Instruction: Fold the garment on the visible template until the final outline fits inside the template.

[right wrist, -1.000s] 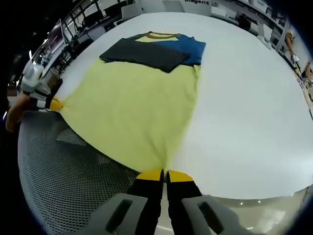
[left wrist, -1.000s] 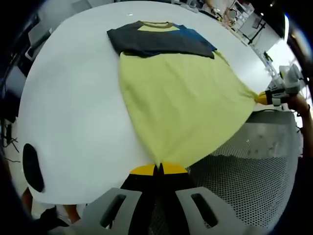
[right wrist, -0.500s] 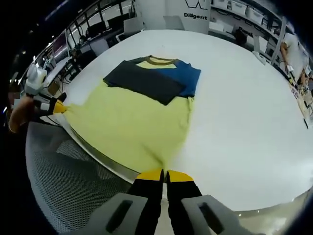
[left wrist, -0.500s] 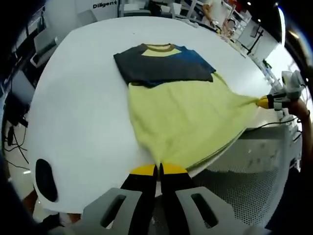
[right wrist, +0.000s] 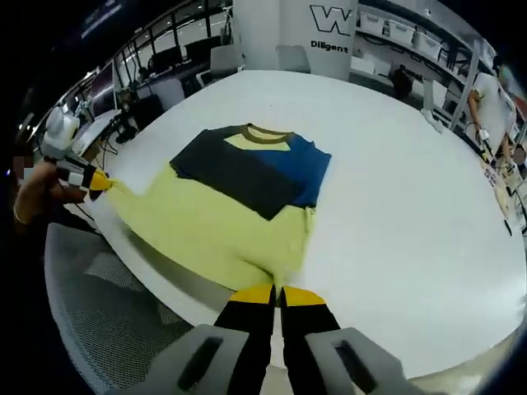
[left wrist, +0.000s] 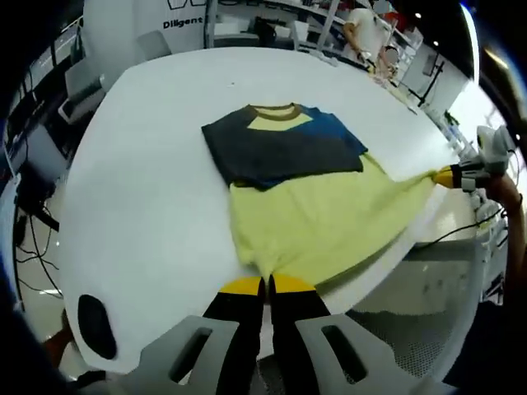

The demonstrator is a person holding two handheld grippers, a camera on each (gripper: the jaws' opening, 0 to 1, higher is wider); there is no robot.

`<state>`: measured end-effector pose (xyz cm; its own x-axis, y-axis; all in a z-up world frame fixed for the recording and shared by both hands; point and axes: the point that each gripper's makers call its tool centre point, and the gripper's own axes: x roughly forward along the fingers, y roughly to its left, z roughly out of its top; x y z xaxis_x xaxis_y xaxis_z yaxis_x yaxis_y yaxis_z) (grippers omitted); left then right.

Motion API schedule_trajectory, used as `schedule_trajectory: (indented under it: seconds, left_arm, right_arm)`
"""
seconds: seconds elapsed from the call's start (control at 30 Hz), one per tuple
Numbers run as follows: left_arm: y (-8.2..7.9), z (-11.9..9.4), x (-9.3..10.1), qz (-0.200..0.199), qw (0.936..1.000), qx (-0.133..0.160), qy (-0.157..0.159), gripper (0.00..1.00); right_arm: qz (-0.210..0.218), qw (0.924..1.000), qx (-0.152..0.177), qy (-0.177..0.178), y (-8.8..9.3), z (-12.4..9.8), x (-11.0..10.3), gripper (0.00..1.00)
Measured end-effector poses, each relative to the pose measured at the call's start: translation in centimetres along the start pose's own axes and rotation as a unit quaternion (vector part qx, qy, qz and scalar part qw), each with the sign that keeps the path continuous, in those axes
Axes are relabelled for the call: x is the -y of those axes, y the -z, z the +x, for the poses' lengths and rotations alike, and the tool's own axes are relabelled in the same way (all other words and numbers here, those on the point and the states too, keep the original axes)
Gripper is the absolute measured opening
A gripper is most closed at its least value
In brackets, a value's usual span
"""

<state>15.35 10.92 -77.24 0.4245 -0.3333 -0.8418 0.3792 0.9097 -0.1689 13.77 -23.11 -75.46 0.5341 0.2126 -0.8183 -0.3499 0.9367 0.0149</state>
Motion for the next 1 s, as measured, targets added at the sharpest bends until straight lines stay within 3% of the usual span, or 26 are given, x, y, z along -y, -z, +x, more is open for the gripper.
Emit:
schedule_trajectory:
  seconds: [0.53, 1.0]
  left_arm:
    - [-6.8, 0.5, -1.8, 0.013, 0.9984, 0.054, -0.011, 0.0]
    - [-12.7, 0.9, -3.3, 0.021, 0.9943, 0.1, -0.028, 0.0]
  right_arm:
    - [-0.02, 0.9982, 0.053, 0.02, -6.1, 1.2, 2.1, 0.0]
    - [-0.007, 0.9949, 0.09, 0.045, -10.7, 3.0, 4.1, 0.0]
